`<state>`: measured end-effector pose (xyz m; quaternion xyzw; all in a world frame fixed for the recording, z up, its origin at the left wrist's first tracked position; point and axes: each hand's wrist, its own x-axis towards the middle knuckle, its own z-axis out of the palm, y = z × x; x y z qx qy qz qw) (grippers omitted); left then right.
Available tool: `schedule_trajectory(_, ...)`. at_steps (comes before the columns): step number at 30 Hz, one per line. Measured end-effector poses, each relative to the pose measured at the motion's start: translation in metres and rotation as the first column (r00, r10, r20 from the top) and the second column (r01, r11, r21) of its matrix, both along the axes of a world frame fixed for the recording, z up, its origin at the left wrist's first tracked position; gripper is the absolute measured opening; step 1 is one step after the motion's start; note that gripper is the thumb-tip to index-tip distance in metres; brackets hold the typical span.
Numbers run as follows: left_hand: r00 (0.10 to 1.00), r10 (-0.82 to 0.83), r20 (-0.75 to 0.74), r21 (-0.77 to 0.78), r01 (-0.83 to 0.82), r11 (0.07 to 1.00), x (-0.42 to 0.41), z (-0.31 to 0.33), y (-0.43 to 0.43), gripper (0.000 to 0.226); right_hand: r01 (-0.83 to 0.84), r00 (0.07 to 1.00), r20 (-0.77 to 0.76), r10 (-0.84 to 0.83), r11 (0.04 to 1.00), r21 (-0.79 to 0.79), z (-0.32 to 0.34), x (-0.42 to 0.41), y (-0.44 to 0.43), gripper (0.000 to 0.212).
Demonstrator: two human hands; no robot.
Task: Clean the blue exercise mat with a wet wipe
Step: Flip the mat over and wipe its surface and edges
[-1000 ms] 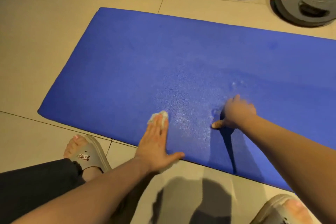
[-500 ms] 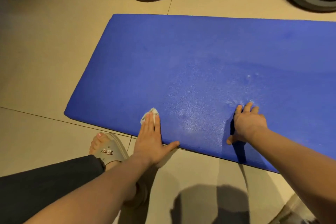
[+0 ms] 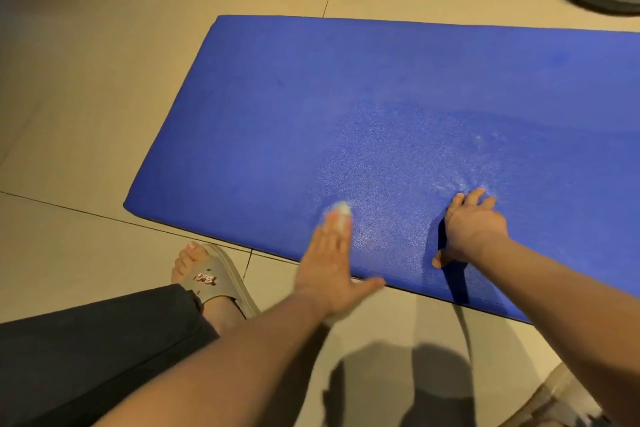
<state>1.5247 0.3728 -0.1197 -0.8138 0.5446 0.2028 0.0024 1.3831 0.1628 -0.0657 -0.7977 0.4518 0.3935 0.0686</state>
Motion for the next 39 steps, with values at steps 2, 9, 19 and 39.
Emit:
schedule_trajectory(2, 0.985, 0.163, 0.048, 0.054, -0.166, 0.985, 0.032, 0.001, 0.001, 0.126, 0.004, 1.000, -0.002, -0.004, 1.000, 0.003, 0.000, 0.001, 0.001, 0.155)
schedule_trajectory(9, 0.995, 0.077, -0.068, -0.035, -0.079, 0.996, -0.013, 0.005, -0.004, 0.132, 0.000, 1.000, -0.003, 0.000, 1.000, -0.009, -0.002, 0.006, 0.001, 0.156)
schedule_trajectory(19, 0.976, -0.213, 0.033, 0.040, 0.212, 0.976, -0.030, 0.003, 0.017, 0.126, -0.004, 1.000, -0.003, 0.004, 1.000, -0.015, -0.004, 0.007, 0.001, 0.157)
schedule_trajectory(39, 0.922, -0.336, 0.194, -0.106, 0.360, 0.927, -0.042, -0.001, 0.012, 0.054, -0.001, 1.000, -0.011, 0.001, 1.000, -0.009, -0.009, 0.008, 0.000, 0.153)
